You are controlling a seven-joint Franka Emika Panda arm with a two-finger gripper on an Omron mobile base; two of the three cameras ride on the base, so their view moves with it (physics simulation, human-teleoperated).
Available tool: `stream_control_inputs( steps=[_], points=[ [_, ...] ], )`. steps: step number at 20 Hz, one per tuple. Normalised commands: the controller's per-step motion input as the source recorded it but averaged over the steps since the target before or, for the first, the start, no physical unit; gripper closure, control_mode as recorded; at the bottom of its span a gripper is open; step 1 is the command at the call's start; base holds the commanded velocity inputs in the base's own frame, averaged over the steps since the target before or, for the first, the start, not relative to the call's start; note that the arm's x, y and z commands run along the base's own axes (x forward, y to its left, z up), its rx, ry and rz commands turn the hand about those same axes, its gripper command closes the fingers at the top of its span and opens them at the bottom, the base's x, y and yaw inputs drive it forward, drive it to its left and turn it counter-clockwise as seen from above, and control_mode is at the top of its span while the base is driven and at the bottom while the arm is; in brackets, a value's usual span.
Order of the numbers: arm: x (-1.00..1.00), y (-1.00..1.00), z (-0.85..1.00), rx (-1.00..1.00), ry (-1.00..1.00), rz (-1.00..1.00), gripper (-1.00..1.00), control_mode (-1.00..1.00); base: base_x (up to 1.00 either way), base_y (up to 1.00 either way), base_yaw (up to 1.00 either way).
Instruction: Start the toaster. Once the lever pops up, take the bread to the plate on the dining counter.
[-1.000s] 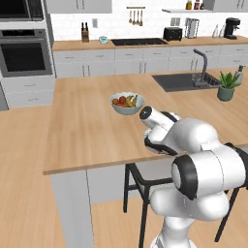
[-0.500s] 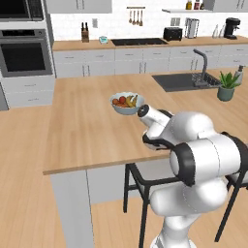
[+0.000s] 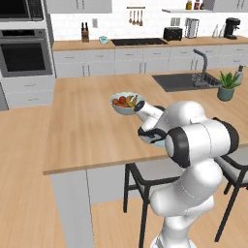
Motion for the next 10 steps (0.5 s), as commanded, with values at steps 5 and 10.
stream_control_inputs(
  steps=[5,10],
  points=[
    [0.45,0.0,0.06,-0.06,0.01,-0.05,1.0,-1.0,0.0,0.0,0.0],
    [0.43,0.0,-0.33,-0.02,0.19,-0.01,1.0,-1.0,0.0,0.0,0.0]
  ],
)
